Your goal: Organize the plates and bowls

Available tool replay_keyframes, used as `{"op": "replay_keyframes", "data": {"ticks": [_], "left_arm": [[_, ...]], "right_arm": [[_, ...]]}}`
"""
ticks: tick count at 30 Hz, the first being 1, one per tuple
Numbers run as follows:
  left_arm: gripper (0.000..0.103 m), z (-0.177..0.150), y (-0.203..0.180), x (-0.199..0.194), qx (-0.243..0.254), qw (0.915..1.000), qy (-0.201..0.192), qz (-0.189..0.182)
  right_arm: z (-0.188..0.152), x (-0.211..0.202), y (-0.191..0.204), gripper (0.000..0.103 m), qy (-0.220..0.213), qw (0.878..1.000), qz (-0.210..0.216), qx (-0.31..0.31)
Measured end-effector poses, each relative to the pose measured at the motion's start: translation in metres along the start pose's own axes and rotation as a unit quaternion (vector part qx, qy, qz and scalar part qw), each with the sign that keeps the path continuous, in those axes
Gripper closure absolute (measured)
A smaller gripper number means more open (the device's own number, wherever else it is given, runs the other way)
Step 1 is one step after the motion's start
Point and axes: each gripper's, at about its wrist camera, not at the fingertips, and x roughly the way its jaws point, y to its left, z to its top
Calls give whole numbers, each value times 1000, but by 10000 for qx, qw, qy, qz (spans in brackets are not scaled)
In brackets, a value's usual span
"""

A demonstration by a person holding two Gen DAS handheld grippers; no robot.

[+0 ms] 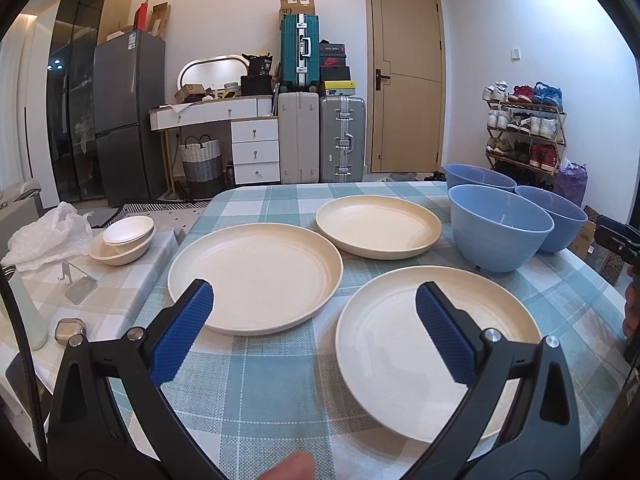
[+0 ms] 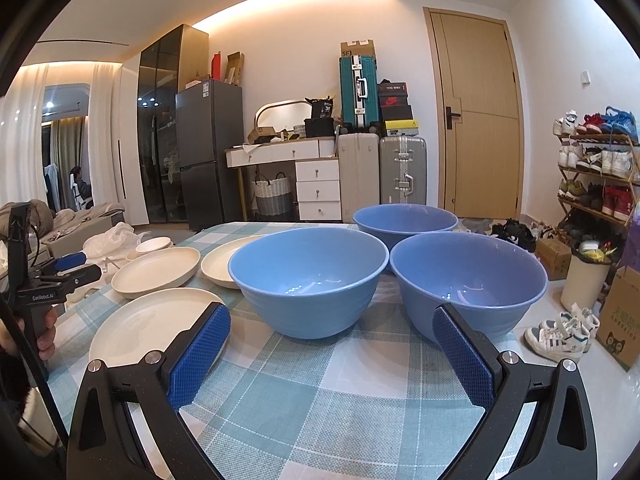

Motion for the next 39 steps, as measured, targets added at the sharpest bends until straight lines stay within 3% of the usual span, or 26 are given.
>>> {"op": "replay_keyframes", "data": {"ticks": [15,22,39], "left_arm": [[2,18,9,-11,-428,9989,111,186],[2,42,10,-30,-468,9989,48,57],[2,93,-3,-44,-394,9989,250,48]], "right_arm": [[20,1,13,0,365,9991,209,-55],[36,-3,12,0,451,9985,315,-56],[100,-5,9,0,620,9956,696,61]]}}
